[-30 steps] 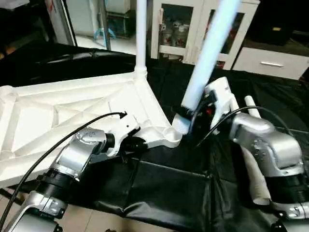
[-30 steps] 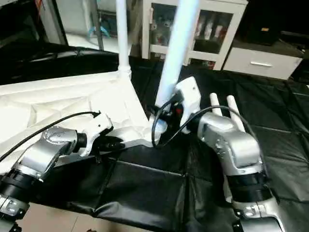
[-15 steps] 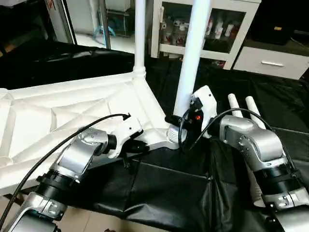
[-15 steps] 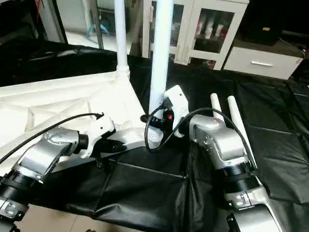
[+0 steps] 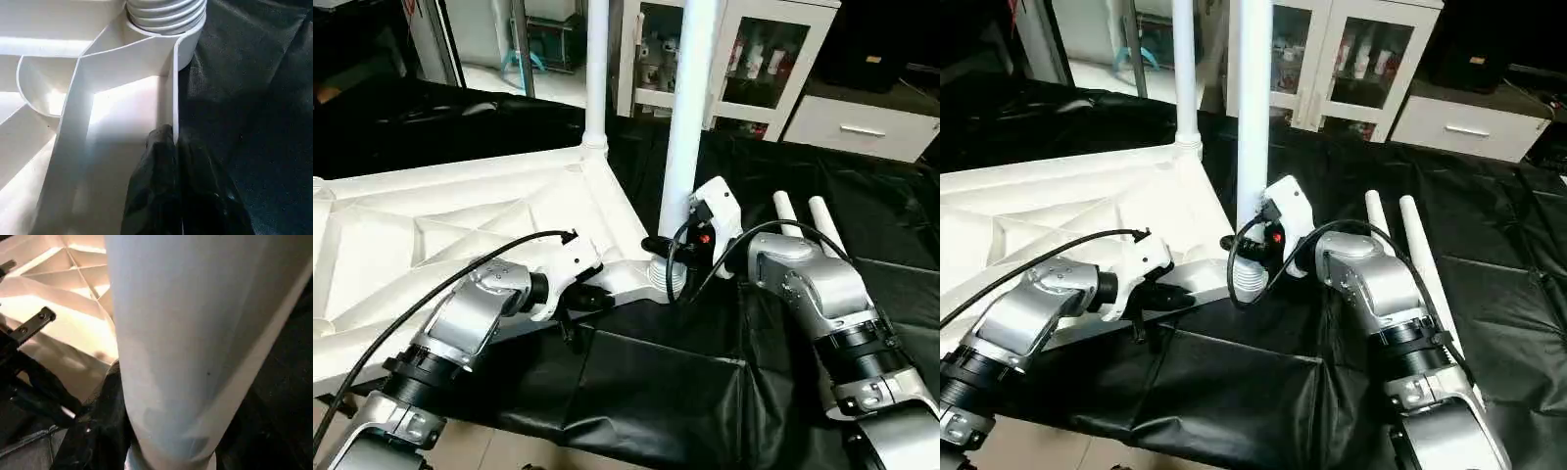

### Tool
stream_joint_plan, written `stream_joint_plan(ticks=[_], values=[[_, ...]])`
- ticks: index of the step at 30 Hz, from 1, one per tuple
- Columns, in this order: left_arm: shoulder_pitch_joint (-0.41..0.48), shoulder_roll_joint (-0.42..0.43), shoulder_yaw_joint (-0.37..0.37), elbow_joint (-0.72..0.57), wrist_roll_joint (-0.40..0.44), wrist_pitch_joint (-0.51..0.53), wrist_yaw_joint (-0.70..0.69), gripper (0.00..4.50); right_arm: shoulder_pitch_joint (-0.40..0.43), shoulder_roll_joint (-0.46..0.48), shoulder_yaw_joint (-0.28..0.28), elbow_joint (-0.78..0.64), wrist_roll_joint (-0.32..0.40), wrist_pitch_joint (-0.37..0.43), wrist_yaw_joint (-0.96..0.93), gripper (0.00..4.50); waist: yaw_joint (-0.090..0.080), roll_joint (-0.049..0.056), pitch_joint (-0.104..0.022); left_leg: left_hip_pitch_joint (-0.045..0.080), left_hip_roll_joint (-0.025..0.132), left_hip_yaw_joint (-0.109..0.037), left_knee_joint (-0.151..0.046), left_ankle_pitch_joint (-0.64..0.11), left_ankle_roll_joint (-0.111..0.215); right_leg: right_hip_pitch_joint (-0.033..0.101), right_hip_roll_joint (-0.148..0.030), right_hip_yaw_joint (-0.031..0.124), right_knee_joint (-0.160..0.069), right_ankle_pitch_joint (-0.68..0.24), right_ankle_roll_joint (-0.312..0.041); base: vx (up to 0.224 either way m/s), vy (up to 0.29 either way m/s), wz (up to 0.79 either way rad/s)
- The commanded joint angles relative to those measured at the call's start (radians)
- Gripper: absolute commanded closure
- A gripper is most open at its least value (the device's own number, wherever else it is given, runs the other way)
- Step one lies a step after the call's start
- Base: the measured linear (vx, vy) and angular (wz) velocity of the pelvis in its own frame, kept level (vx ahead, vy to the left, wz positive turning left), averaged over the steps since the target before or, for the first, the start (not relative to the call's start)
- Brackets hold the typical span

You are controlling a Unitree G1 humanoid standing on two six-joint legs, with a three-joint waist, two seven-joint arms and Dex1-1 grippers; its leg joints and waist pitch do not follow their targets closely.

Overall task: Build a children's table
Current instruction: Insert table leg to table base

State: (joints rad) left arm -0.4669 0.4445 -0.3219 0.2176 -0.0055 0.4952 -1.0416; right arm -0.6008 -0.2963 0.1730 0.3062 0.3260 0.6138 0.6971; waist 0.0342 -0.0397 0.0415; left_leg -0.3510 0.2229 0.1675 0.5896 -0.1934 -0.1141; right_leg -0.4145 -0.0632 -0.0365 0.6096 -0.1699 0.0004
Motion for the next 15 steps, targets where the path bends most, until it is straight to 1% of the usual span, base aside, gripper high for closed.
stream_joint_plan(ticks=[1,5,6,7,8,9,11,12,13,14,15], values=[[0.040,-0.002,-0.049,0.021,-0.003,0.030,-0.025,4.50,-0.013,0.004,-0.025,0.026,0.013,-0.016,0.009,2.63,0.001,-0.002,-0.055,-0.002,-0.003,0.014,-0.069,-0.173,0.000,0.050,-0.048,0.032,-0.066,-0.223,-0.188,0.000,0.000,0.00],[0.043,0.000,-0.048,0.017,-0.004,0.032,-0.024,4.50,0.001,0.017,-0.063,0.041,0.043,-0.024,0.011,2.63,0.002,-0.003,-0.057,-0.001,-0.002,0.014,-0.068,-0.169,0.002,0.051,-0.049,0.032,-0.065,-0.213,-0.193,0.000,0.000,0.00],[0.044,0.001,-0.046,0.017,-0.005,0.032,-0.023,4.50,0.017,0.023,-0.089,0.045,0.063,-0.020,0.005,2.63,0.002,-0.003,-0.056,-0.001,-0.003,0.014,-0.068,-0.169,0.003,0.051,-0.048,0.032,-0.065,-0.211,-0.194,0.000,0.000,0.00],[0.044,0.001,-0.046,0.017,-0.005,0.032,-0.023,4.50,0.017,0.023,-0.089,0.045,0.063,-0.020,0.005,2.63,0.002,-0.003,-0.056,-0.001,-0.003,0.015,-0.068,-0.169,0.005,0.051,-0.048,0.032,-0.065,-0.208,-0.194,0.000,0.000,0.00],[0.045,0.001,-0.045,0.016,-0.005,0.033,-0.022,4.50,0.032,0.024,-0.101,0.043,0.070,-0.021,0.003,2.63,0.002,-0.004,-0.056,-0.001,-0.003,0.014,-0.069,-0.165,0.005,0.052,-0.048,0.031,-0.065,-0.206,-0.195,0.000,0.000,0.00],[0.044,0.001,-0.045,0.017,-0.005,0.032,-0.022,4.50,0.035,0.027,-0.104,0.044,0.067,-0.024,0.005,2.63,0.003,-0.002,-0.056,-0.001,-0.003,0.014,-0.069,-0.167,0.005,0.051,-0.048,0.031,-0.065,-0.209,-0.195,0.000,0.000,0.00],[0.046,0.001,-0.043,0.016,-0.006,0.033,-0.020,4.50,0.068,0.031,-0.107,0.032,0.062,-0.034,0.005,2.63,0.003,-0.003,-0.056,-0.002,-0.003,0.014,-0.069,-0.169,0.005,0.052,-0.048,0.031,-0.066,-0.216,-0.193,0.000,0.000,0.00],[0.047,0.001,-0.042,0.016,-0.007,0.032,-0.019,4.50,0.081,0.033,-0.109,0.027,0.061,-0.039,0.003,2.63,0.004,0.000,-0.054,-0.001,-0.002,0.014,-0.070,-0.173,0.003,0.050,-0.049,0.031,-0.068,-0.221,-0.189,0.000,0.000,0.00],[0.048,0.000,-0.041,0.016,-0.007,0.033,-0.018,4.50,0.096,0.037,-0.113,0.022,0.063,-0.042,-0.002,2.63,0.004,-0.002,-0.056,0.000,-0.002,0.014,-0.070,-0.173,0.003,0.051,-0.048,0.031,-0.068,-0.222,-0.187,0.000,0.000,0.00],[0.048,0.000,-0.040,0.016,-0.008,0.033,-0.017,4.50,0.109,0.040,-0.114,0.018,0.063,-0.051,-0.005,2.63,0.004,0.000,-0.055,0.000,-0.001,0.014,-0.071,-0.173,0.003,0.050,-0.048,0.031,-0.069,-0.221,-0.187,0.000,0.000,0.00],[0.047,-0.002,-0.039,0.016,-0.009,0.034,-0.016,4.50,0.125,0.044,-0.116,0.011,0.063,-0.061,-0.009,2.63,0.004,-0.001,-0.055,-0.001,-0.002,0.014,-0.071,-0.176,0.003,0.050,-0.048,0.031,-0.069,-0.223,-0.187,0.000,0.000,0.00]])
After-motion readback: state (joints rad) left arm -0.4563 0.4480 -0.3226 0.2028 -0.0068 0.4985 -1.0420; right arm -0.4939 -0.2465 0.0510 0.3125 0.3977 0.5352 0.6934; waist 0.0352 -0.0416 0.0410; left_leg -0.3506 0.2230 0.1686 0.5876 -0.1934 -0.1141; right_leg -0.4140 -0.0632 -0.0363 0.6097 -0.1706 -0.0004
